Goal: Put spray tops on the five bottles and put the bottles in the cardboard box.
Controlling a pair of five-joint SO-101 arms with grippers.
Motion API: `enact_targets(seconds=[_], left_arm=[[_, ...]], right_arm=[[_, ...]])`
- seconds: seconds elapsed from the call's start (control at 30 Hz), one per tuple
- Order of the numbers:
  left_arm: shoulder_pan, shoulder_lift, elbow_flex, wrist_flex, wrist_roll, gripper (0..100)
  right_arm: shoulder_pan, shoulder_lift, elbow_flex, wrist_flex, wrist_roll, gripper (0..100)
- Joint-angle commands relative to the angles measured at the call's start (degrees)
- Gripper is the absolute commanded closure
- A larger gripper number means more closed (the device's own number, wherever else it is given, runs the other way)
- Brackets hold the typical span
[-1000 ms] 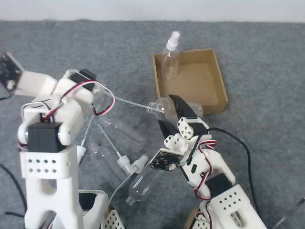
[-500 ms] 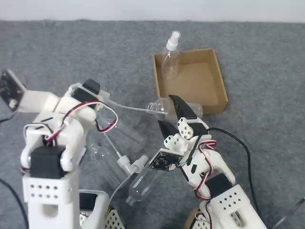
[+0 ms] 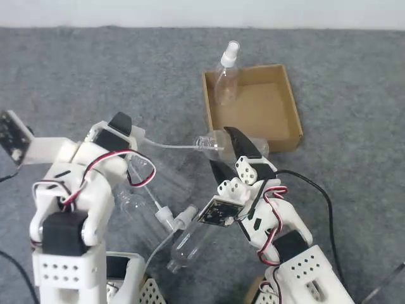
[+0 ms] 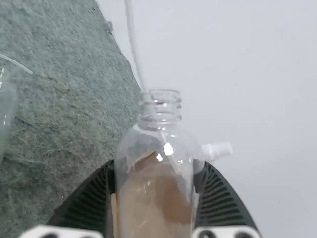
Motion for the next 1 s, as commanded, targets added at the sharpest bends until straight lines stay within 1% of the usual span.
enact_targets(seconds=[0.0, 0.2, 0.37, 0.5, 0.57, 0.73, 0.97], left_arm=[[0.3, -3.1, 0.6, -1.7, -0.5, 99], [0.3, -6.9, 3.2, -2.5, -0.4, 99], [0.3, -11.3, 9.2, -7.8, -0.4, 99], [0.3, -16.2, 13.7, -11.2, -0.4, 99], [0.3, -18.8, 15.1, -11.4, -0.4, 99], [0.3, -24.4, 17.8, -11.4, -0.4, 99], [0.3, -26.8, 19.5, -11.4, -0.4, 99]], right_arm=[[-0.5, -1.1, -1.7, 0.1, -3.8, 99.1], [-0.5, -1.1, -1.9, -0.2, -6.3, 99.1], [-2.8, -1.1, -1.9, 0.0, -6.7, 99.1], [-3.2, -1.1, -1.9, 0.1, -6.7, 99.1], [-3.2, -1.1, -1.9, 0.1, -6.9, 99.1], [-3.2, -1.1, -1.9, -0.2, -10.5, 99.1], [-3.3, -1.1, -1.9, 0.1, -10.7, 99.1]])
